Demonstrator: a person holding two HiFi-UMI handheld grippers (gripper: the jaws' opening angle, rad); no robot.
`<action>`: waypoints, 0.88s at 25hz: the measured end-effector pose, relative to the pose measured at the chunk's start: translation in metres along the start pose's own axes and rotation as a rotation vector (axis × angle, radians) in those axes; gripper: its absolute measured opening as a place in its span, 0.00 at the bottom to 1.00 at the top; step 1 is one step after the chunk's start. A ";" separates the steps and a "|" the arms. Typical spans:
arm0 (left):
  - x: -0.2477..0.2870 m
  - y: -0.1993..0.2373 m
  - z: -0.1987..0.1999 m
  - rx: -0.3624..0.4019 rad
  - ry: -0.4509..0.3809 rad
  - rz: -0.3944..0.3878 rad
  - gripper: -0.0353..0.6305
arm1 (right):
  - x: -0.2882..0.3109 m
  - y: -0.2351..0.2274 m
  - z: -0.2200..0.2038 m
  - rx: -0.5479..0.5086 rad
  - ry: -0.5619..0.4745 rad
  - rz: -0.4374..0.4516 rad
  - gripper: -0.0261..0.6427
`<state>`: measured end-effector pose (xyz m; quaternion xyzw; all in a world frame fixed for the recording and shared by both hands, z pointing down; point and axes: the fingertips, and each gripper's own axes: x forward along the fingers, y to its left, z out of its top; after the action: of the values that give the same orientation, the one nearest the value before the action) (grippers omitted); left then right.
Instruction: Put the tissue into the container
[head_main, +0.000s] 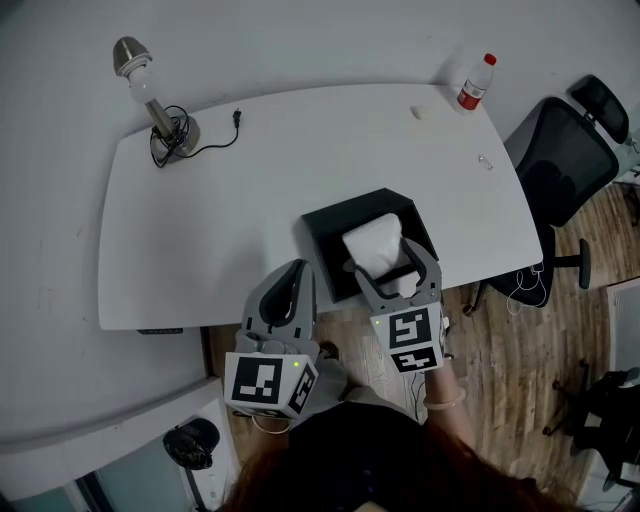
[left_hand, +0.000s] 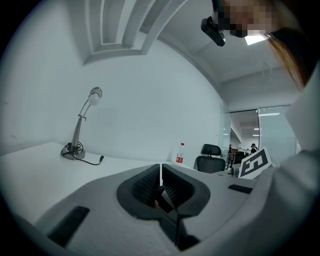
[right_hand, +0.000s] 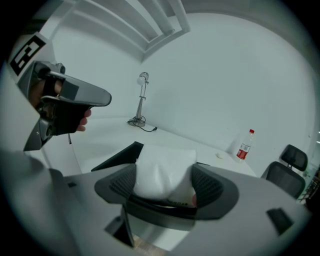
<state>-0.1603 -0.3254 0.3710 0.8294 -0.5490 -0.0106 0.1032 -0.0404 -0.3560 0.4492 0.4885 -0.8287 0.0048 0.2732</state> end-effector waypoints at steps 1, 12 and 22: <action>0.000 0.000 -0.001 -0.002 0.001 0.000 0.10 | 0.001 -0.001 -0.001 -0.006 0.014 -0.002 0.59; 0.002 0.003 -0.007 -0.010 0.019 0.013 0.10 | 0.017 -0.003 -0.012 0.080 0.108 0.021 0.59; 0.001 0.000 -0.008 -0.011 0.022 0.017 0.10 | 0.014 -0.012 -0.008 0.040 0.089 -0.027 0.44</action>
<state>-0.1588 -0.3247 0.3788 0.8242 -0.5547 -0.0038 0.1140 -0.0320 -0.3715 0.4589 0.5045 -0.8087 0.0394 0.3000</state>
